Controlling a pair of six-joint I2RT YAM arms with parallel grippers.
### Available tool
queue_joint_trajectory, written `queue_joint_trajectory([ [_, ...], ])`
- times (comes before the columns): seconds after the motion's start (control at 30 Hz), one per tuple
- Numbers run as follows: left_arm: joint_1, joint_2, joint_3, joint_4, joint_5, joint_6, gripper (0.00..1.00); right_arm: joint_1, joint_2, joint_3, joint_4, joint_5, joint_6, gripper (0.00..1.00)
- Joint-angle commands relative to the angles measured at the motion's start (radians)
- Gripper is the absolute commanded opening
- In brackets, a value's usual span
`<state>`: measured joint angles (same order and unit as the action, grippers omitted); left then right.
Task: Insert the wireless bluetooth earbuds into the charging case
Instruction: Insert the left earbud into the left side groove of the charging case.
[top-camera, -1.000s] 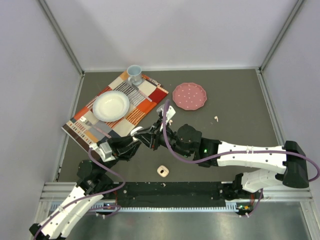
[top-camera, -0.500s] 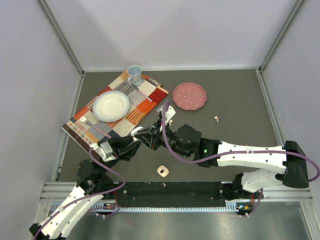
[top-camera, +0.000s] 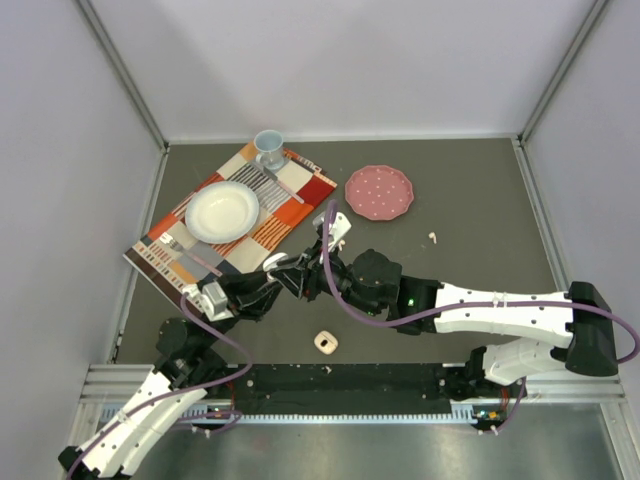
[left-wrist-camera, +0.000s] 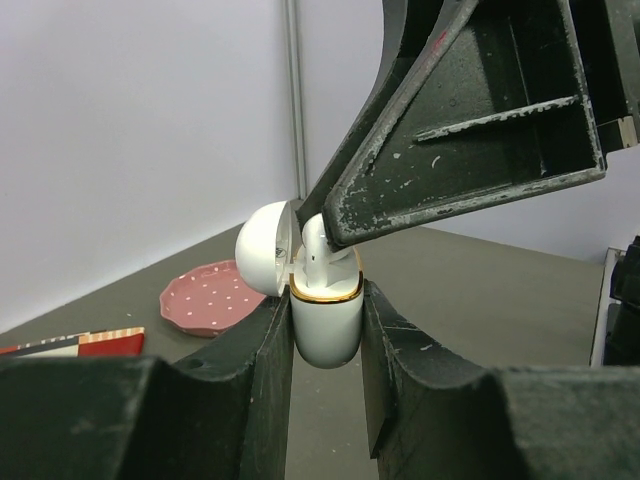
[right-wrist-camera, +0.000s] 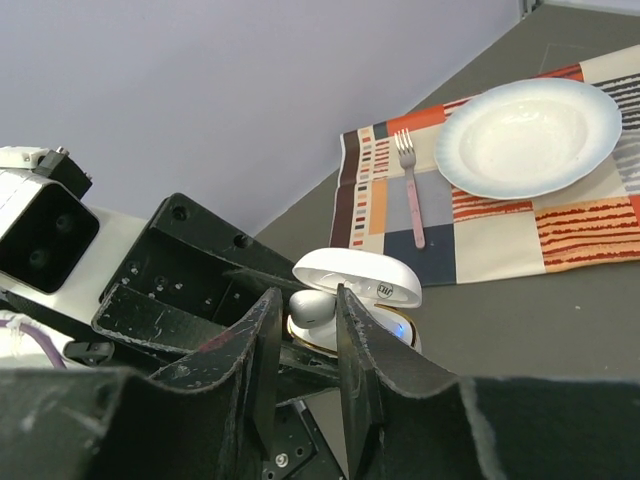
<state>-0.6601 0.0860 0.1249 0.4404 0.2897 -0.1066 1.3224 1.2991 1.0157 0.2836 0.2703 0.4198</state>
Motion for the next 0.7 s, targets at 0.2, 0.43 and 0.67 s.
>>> queue_joint_trajectory([
  [0.2,-0.001,0.009,0.013,0.063,0.000,-0.007,0.00,0.012,-0.027,0.054,0.006,0.027,-0.026,0.32],
  [0.43,0.001,0.009,0.013,0.063,0.005,-0.010,0.00,0.011,-0.027,0.106,-0.033,-0.020,-0.076,0.37],
  [0.67,-0.001,0.015,0.013,0.060,0.005,-0.008,0.00,0.012,-0.069,0.126,-0.017,-0.049,-0.110,0.49],
])
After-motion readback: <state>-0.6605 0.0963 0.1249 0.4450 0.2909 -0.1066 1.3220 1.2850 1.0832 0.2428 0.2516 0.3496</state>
